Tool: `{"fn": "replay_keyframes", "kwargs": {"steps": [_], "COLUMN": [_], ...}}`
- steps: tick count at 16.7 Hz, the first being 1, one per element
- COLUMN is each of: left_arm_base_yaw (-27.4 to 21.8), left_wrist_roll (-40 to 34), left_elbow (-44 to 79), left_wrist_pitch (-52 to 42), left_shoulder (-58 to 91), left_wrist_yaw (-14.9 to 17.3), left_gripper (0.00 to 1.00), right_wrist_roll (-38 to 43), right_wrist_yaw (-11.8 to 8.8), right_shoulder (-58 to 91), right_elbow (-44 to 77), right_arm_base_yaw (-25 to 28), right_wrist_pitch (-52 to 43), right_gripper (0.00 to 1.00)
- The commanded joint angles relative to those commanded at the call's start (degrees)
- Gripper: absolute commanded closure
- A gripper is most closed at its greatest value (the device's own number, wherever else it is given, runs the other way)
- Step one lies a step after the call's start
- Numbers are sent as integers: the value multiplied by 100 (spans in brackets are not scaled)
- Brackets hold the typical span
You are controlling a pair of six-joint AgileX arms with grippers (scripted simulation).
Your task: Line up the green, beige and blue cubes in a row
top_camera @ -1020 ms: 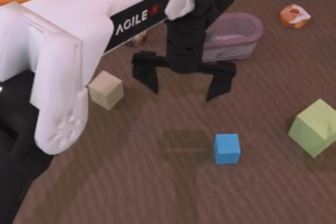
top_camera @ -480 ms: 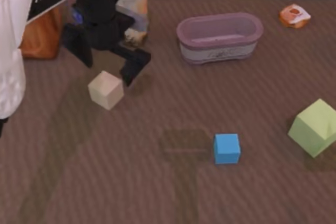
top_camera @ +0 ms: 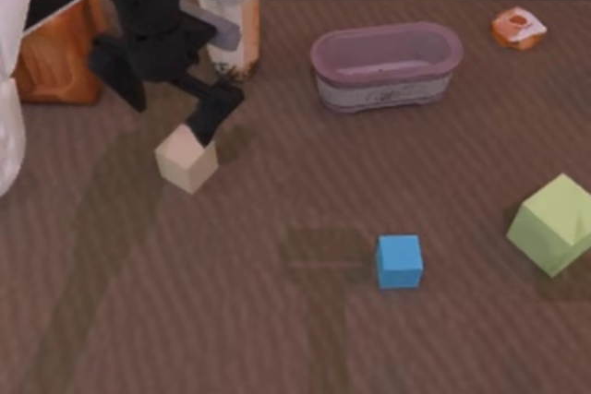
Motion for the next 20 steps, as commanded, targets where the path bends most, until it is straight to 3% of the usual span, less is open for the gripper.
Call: {"fn": "replay_keyframes", "kwargs": {"steps": [10,15,20], "left_arm_base_yaw": [30,31,31], "left_wrist_roll": [18,20,20], "left_elbow": [-1106,-1179,-1179], "left_wrist_pitch": [1590,1686,1686], "left_shoulder": [456,489,489], "left_wrist_yaw": [11,12,12], "left_gripper": [0,0,38], "right_wrist_roll": [0,0,0], "right_wrist_yaw": [0,0,0], "right_shoulder": [0,0,0], "right_elbow": [0,0,0], "right_arm_base_yaw": [0,0,0], "right_wrist_pitch": [0,0,0], "right_gripper": [0,0,0]}}
